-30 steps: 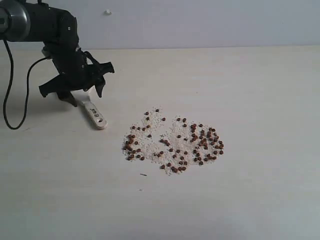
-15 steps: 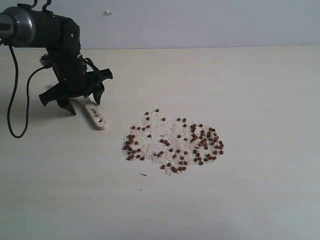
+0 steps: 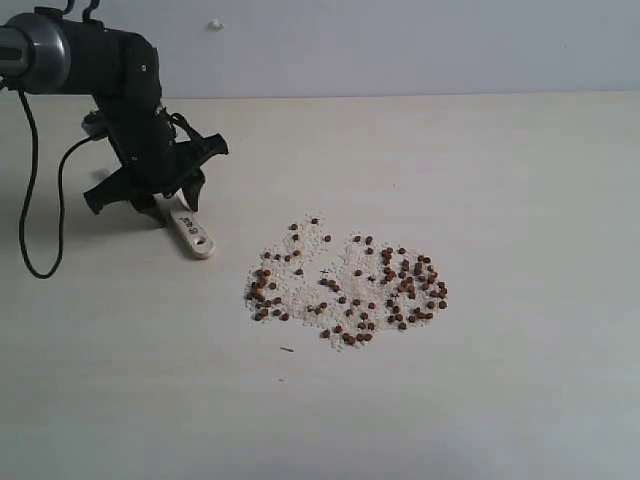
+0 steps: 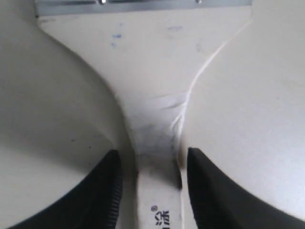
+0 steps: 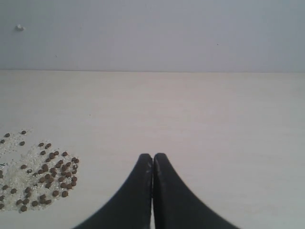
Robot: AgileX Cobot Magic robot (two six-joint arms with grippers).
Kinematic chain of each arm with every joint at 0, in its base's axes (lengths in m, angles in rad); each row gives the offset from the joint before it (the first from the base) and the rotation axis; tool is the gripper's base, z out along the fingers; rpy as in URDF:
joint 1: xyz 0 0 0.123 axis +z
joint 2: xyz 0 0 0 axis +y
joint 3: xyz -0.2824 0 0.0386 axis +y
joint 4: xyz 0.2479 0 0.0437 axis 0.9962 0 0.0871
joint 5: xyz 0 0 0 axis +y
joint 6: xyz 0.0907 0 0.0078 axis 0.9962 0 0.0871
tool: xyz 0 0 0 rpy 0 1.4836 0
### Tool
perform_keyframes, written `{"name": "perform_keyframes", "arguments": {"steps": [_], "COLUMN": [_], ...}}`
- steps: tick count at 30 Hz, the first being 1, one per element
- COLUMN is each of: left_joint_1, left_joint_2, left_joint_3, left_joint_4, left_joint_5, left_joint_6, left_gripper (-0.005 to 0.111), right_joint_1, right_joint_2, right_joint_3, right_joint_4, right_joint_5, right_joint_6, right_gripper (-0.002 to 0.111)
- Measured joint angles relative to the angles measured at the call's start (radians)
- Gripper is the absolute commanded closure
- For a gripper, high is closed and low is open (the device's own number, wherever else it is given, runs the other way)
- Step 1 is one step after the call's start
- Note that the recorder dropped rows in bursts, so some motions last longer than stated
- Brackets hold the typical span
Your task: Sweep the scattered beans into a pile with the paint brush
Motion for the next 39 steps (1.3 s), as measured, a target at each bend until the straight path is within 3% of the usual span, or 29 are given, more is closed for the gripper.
{"name": "perform_keyframes", "arguments": {"steps": [4,6,8,9,18,29,39], "left_joint_1": [0.002,0.009,0.021,0.029,0.082,0.086,0.086], "left_joint_2": [0.004,0.004,0.004,0.004,-0.002,-0.120,-0.168], "left_joint_3": [-0.003,-0.007,-0.007,-0.007,-0.007,0.000,0.000], "left_joint_4": [0.000,-0.003,-0.011,-0.011,-0.011,0.284,0.324], "left_joint_5": [0.011,0.025,0.050,0.065,0.110,0.184,0.189], "left_joint_6": [0.000,0.012,0.038,0.057,0.342,0.502,0.613], "left_gripper": [0.070,0.083,0.104,0.106,0.107,0.107,0.107], "right_joint_1": [0.000,0.000,0.000,0.000,0.000,0.000,0.000], "right_joint_2": [0.000,0.000,0.000,0.000,0.000,0.000,0.000], "right_joint_3": [0.000,0.000,0.000,0.000,0.000,0.000,0.000], "right_joint_4": [0.000,0.000,0.000,0.000,0.000,0.000,0.000], "right_joint_5": [0.000,0.000,0.000,0.000,0.000,0.000,0.000], "right_joint_6": [0.000,0.000,0.000,0.000,0.000,0.000,0.000], "right_gripper": [0.108,0.108,0.108,0.108,0.108,0.108,0.108]}}
